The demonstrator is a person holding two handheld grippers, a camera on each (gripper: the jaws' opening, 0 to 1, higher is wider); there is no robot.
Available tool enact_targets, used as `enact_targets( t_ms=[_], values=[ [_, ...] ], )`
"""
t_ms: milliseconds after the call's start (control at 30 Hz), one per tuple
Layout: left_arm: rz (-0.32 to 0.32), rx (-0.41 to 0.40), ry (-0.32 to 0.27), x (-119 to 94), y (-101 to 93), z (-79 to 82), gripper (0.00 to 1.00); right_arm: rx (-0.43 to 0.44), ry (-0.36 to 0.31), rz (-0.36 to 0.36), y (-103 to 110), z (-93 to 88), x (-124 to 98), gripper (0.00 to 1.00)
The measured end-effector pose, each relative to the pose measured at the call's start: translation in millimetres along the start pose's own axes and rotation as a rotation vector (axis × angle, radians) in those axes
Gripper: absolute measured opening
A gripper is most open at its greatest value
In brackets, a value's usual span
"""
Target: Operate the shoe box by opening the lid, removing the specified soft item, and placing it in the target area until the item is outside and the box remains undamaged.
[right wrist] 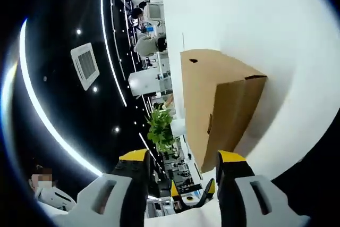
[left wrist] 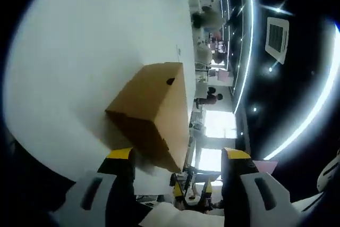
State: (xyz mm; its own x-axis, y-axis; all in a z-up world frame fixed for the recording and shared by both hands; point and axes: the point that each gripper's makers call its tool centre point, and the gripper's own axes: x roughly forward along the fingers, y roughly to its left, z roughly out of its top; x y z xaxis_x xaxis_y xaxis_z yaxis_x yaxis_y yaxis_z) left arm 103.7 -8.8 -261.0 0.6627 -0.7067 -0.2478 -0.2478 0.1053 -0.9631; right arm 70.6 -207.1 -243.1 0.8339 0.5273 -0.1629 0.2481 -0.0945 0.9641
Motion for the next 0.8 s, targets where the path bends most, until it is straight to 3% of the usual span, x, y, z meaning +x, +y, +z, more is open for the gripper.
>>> enact_targets(
  t_ms=[133,233,300,333,500,600,667,800],
  values=[
    [0.013,-0.07,0.0,0,5.7,-0.1,0.58,0.043,-0.02,-0.028,-8,6.1,1,0.49],
    [0.002,-0.11,-0.04,-4,9.6,8.5,0.48,-0.107,-0.022,-0.049,-15,15.3,4,0.45],
    [0.001,-0.11,-0.05,-4,10.7,8.8,0.5,-0.067,-0.01,-0.031,-17,18.8,1,0.37],
    [0.002,-0.099,-0.052,-4,6.9,4.0,0.49,-0.006,-0.01,-0.018,-17,19.7,1,0.35],
    [0.054,-0.045,-0.006,3,26.5,-0.5,0.48,-0.049,-0.032,-0.044,-21,15.1,1,0.38],
    [0.062,-0.046,-0.002,4,31.7,0.5,0.41,-0.098,-0.062,-0.065,-26,22.7,-1,0.44],
    [0.052,-0.073,-0.078,4,32.8,11.1,0.39,-0.101,-0.054,-0.069,-30,29.4,-2,0.43],
    [0.043,-0.074,-0.096,2,37.4,17.0,0.37,-0.153,-0.044,-0.078,-39,40.7,1,0.4]
  ],
)
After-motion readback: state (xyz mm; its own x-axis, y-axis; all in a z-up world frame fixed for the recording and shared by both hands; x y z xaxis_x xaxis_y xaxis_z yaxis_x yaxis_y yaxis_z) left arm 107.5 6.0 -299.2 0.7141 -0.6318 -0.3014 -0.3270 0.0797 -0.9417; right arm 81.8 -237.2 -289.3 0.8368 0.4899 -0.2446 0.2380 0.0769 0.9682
